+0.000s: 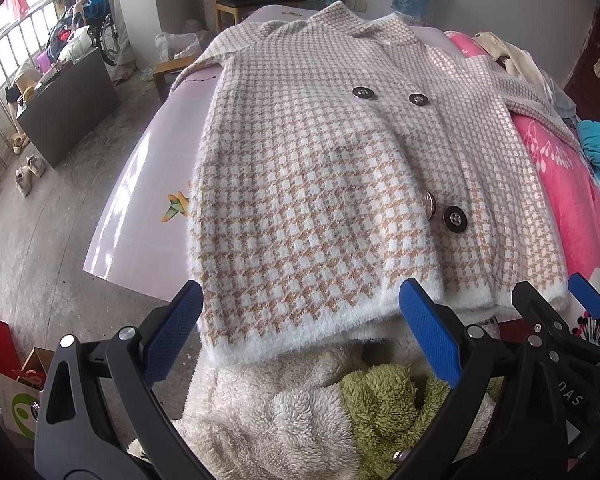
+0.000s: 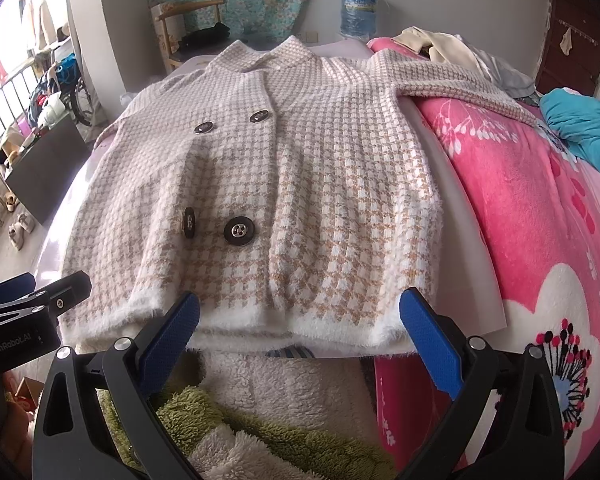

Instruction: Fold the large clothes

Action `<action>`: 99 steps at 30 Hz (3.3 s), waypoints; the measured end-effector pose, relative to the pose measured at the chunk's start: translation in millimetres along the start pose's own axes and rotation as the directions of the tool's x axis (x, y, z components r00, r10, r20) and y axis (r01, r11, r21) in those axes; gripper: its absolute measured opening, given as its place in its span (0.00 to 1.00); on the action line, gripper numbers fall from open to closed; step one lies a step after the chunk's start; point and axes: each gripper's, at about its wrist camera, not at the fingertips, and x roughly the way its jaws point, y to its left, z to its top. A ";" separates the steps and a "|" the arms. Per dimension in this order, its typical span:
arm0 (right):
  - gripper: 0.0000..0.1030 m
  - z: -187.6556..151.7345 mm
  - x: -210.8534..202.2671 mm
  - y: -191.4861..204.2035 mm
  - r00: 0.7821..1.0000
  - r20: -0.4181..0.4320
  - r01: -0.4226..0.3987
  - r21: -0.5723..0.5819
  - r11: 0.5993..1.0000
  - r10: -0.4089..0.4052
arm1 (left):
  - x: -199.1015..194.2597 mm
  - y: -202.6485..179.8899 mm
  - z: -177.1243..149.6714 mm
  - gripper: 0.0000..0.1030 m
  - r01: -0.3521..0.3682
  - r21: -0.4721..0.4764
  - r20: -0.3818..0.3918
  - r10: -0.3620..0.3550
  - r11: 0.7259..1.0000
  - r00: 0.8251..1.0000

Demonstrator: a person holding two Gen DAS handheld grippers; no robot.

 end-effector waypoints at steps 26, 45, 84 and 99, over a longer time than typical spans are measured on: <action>0.95 1.5 -1.3 2.7 1.000 0.004 0.002 -0.001 1.000 -0.002 | -7.3 9.1 2.7 0.92 0.006 -0.009 0.006 -0.006 1.000 1.000; 0.95 1.7 -2.0 4.5 1.000 0.005 0.005 -0.003 1.000 -0.005 | -6.9 14.6 2.5 0.92 0.011 -0.017 0.007 -0.011 1.000 1.000; 0.95 42.5 11.7 24.6 1.000 0.009 0.008 -0.052 0.999 -0.007 | 16.4 19.5 36.7 0.92 0.035 0.015 0.018 -0.035 0.999 0.999; 0.95 117.5 20.2 52.0 0.983 0.171 0.094 -0.167 0.982 -0.065 | 15.4 19.7 97.3 0.92 0.034 0.134 0.179 -0.058 0.990 0.982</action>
